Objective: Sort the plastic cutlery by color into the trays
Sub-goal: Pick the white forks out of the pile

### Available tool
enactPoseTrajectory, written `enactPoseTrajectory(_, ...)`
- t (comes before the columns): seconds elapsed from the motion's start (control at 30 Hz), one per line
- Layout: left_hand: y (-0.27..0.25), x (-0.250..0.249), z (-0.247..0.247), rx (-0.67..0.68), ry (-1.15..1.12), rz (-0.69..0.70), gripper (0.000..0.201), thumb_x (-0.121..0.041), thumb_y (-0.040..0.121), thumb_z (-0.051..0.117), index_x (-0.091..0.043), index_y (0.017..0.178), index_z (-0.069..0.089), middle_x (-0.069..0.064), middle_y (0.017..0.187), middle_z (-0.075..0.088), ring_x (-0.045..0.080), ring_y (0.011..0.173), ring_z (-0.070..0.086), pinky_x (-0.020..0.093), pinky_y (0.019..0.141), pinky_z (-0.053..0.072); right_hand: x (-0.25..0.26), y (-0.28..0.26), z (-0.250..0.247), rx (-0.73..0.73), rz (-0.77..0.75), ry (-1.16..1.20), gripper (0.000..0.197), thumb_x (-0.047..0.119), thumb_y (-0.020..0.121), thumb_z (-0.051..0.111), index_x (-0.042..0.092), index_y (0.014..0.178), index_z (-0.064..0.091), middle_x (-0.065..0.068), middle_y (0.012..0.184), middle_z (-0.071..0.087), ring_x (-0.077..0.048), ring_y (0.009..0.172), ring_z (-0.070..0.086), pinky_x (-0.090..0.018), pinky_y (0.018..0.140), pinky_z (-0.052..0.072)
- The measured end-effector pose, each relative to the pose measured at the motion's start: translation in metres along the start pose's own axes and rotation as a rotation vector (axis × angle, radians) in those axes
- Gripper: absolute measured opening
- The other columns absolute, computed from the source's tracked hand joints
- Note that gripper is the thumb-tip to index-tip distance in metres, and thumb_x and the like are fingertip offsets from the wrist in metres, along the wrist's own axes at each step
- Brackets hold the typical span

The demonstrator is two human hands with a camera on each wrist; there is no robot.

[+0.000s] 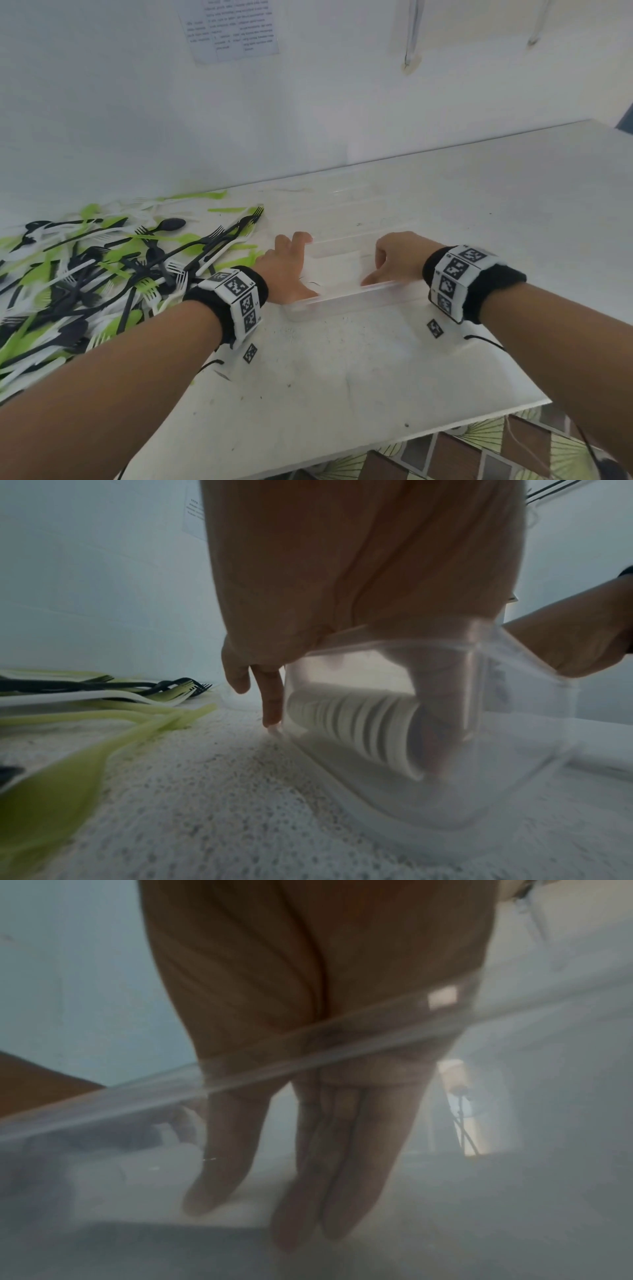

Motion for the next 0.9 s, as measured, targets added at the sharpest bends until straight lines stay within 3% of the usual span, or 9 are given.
enactPoseTrajectory(0.17,-0.001,0.0,-0.001,-0.022,0.013,0.006,0.101,-0.05,0.074,0.083,-0.028,0.147,0.016,0.01,0.132,0.033,0.032,0.11,0.055,0.046,0.1,0.048,0.002,0.004,0.001,-0.025,-0.003,-0.002,0.045,0.054,0.078,0.082,0.014,0.091,0.066,-0.002,0.097,0.069,-0.02,0.092,0.063,-0.027,0.072,0.045)
enactPoseTrajectory(0.33,0.001,0.003,-0.003,0.012,-0.039,0.006,0.106,-0.053,0.071,0.085,-0.028,0.147,0.015,0.011,0.136,0.031,0.033,0.115,0.055,0.046,0.103,0.047,-0.003,-0.002,0.004,-0.009,0.02,0.069,0.042,0.054,0.078,0.082,0.02,0.088,0.059,0.001,0.104,0.064,-0.019,0.098,0.06,-0.031,0.085,0.05)
enactPoseTrajectory(0.47,0.001,0.01,-0.009,0.048,-0.212,-0.01,0.114,-0.057,0.068,0.088,-0.033,0.15,0.012,0.007,0.141,0.026,0.028,0.13,0.044,0.039,0.108,0.039,0.002,-0.005,-0.002,-0.034,-0.009,0.046,0.042,0.056,0.079,0.079,0.021,0.097,0.064,0.004,0.106,0.065,-0.018,0.1,0.061,-0.035,0.09,0.052)
enactPoseTrajectory(0.53,-0.004,0.014,-0.015,0.002,-0.334,-0.045,0.115,-0.066,0.065,0.085,-0.036,0.15,0.014,0.004,0.142,0.025,0.023,0.131,0.04,0.041,0.112,0.037,0.007,-0.005,-0.008,-0.109,-0.021,0.084,0.04,0.06,0.082,0.074,0.025,0.097,0.065,0.006,0.102,0.065,-0.016,0.096,0.062,-0.037,0.089,0.053)
enactPoseTrajectory(0.63,-0.015,0.025,-0.031,-0.138,-0.448,-0.066,0.096,-0.061,0.074,0.082,-0.031,0.147,0.026,0.005,0.141,0.029,0.02,0.127,0.044,0.043,0.112,0.04,0.025,0.0,-0.022,-0.284,-0.073,0.161,0.033,0.06,0.092,0.061,0.028,0.094,0.064,0.009,0.097,0.064,-0.015,0.092,0.061,-0.036,0.084,0.052)
enactPoseTrajectory(0.77,-0.042,0.057,-0.06,-0.216,-0.367,-0.083,0.034,-0.029,0.094,0.068,-0.028,0.125,0.054,0.003,0.129,0.054,0.017,0.106,0.06,0.036,0.094,0.053,0.081,0.011,-0.031,-0.296,-0.255,0.311,0.031,0.052,0.101,0.051,0.023,0.095,0.062,0.008,0.094,0.063,-0.017,0.093,0.059,-0.033,0.078,0.044)
enactPoseTrajectory(0.83,-0.061,0.079,-0.073,-0.211,-0.347,-0.14,0.032,-0.033,0.096,0.066,-0.026,0.125,0.056,-0.001,0.121,0.061,0.014,0.103,0.062,0.032,0.088,0.054,0.117,0.018,-0.031,-0.236,-0.318,0.406,0.029,0.051,0.101,0.052,0.025,0.105,0.062,0.006,0.104,0.066,-0.016,0.097,0.059,-0.028,0.076,0.042)
enactPoseTrajectory(0.9,-0.083,0.105,-0.081,-0.173,-0.335,-0.234,0.048,-0.044,0.094,0.066,-0.028,0.137,0.049,-0.004,0.125,0.059,0.015,0.106,0.063,0.031,0.088,0.052,0.155,0.026,-0.028,-0.176,-0.356,0.457,0.033,0.056,0.099,0.053,0.028,0.116,0.06,0.005,0.11,0.067,-0.017,0.102,0.061,-0.026,0.077,0.043)
Point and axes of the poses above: each hand's wrist, its own y-axis towards the middle knuckle, its own z-axis out of the palm, x = y × z, the point moved 4 cm from there along y, towards the middle knuckle
